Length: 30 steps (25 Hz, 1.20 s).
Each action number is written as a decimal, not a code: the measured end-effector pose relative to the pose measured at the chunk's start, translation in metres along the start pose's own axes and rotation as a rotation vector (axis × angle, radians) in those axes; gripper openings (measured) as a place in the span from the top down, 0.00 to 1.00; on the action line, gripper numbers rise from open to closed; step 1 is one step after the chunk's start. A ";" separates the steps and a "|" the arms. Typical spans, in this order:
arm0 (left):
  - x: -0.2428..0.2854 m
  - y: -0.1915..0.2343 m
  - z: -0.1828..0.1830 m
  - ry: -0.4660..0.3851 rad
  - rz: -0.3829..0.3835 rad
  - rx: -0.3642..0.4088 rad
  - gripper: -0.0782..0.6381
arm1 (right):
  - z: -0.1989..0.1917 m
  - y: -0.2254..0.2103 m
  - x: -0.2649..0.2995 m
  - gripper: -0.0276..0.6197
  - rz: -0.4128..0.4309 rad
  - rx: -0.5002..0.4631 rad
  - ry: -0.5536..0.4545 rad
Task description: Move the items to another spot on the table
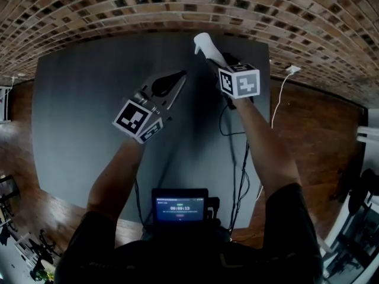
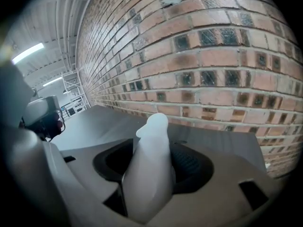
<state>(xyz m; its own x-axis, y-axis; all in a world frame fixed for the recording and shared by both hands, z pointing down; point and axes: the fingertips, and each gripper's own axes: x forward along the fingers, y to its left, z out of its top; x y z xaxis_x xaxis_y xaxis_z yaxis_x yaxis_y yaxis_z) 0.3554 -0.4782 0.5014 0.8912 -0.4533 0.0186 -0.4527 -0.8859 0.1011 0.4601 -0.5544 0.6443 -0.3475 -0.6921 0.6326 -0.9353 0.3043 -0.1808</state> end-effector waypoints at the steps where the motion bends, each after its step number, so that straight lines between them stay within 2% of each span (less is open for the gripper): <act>1: 0.002 0.004 -0.003 0.003 0.003 0.002 0.90 | 0.001 -0.001 0.004 0.55 0.000 -0.002 -0.005; 9: 0.016 0.017 -0.007 -0.019 -0.031 0.023 0.90 | -0.004 -0.003 0.032 0.55 0.019 -0.018 0.040; 15: 0.018 0.019 -0.009 -0.006 -0.022 0.035 0.90 | 0.002 0.003 0.032 0.54 0.005 -0.041 0.059; 21: 0.010 0.016 -0.003 0.006 0.006 0.040 0.90 | -0.017 0.001 0.039 0.52 -0.005 -0.081 0.139; 23: 0.006 0.011 0.001 0.010 -0.004 0.057 0.90 | -0.022 0.004 0.039 0.45 -0.001 -0.101 0.169; 30: -0.013 0.000 0.028 -0.007 0.018 0.077 0.90 | -0.026 0.009 0.011 0.44 -0.032 -0.114 0.183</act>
<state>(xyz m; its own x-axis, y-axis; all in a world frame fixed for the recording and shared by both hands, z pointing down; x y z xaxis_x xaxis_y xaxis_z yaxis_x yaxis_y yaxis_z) 0.3431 -0.4752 0.4736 0.8826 -0.4700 0.0123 -0.4702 -0.8822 0.0244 0.4490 -0.5427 0.6692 -0.2899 -0.5753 0.7648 -0.9285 0.3629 -0.0790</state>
